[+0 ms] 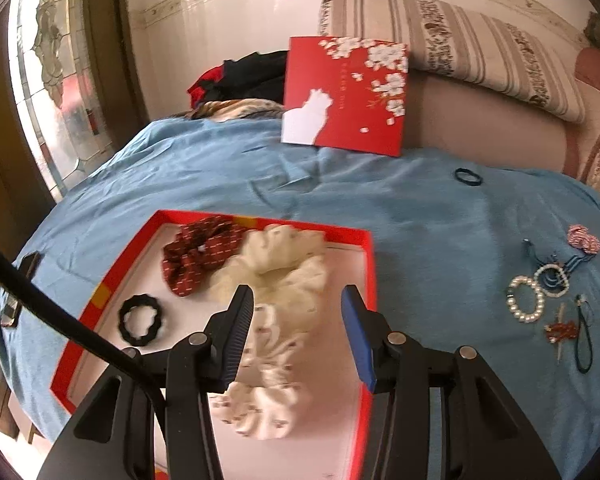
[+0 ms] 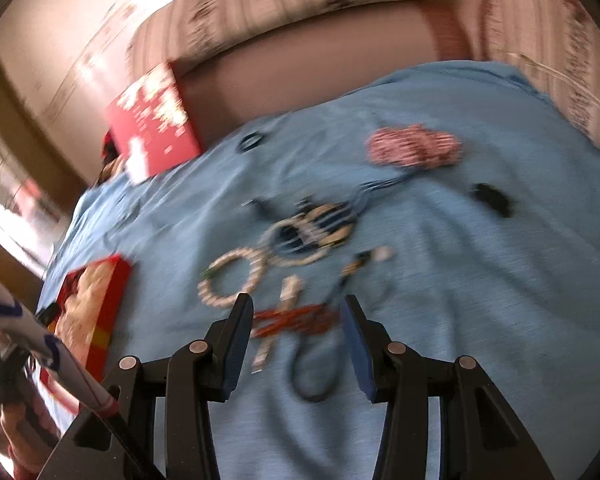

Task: Organize jewelry
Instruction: 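Move both open tools back over the remaining jewelry, then grasp the pearl bracelet with the left tool while the right grasps the black cord strap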

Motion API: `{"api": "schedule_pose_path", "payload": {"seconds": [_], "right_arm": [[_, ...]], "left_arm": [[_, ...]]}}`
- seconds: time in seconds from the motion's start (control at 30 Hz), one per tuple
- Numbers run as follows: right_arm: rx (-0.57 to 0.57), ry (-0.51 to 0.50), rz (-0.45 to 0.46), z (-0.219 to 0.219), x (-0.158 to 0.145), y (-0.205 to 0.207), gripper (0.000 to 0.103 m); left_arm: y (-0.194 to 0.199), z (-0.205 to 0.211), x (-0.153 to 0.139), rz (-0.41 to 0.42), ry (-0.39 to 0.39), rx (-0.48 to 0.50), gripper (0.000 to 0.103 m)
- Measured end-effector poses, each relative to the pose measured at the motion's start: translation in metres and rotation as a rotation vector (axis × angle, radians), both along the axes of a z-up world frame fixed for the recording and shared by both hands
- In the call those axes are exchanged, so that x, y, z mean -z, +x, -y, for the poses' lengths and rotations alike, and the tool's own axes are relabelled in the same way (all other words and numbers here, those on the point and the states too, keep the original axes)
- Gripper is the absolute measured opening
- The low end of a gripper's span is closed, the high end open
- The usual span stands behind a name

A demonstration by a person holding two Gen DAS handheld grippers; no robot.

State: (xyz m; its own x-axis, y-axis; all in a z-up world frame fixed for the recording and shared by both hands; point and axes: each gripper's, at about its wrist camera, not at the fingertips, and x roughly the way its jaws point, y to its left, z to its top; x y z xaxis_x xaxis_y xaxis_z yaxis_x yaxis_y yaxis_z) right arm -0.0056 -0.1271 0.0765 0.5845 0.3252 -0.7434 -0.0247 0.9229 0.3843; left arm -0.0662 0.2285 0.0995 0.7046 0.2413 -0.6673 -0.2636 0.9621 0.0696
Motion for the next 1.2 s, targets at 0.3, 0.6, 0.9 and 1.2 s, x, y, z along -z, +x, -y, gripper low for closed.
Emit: {"api": "schedule_pose_path", "payload": {"seconds": [0.3,0.6,0.9,1.2], "right_arm": [[0.166,0.076,-0.011,0.070,0.010,0.016,0.051],[0.110,0.111,-0.063,0.067,0.022,0.020,0.051],[0.023,0.200,-0.095,0.053,0.033,0.027,0.051],[-0.037,0.176,-0.113,0.024,0.042,0.040,0.051]], "left_arm": [[-0.006,0.037,-0.004,0.033,0.006,0.101,0.047],[0.001,0.076,0.018,-0.062,-0.017,0.242,0.049],[0.027,0.114,0.029,-0.164,-0.097,0.362,0.049],[0.088,0.160,0.053,-0.265,-0.190,0.430,0.049]]}}
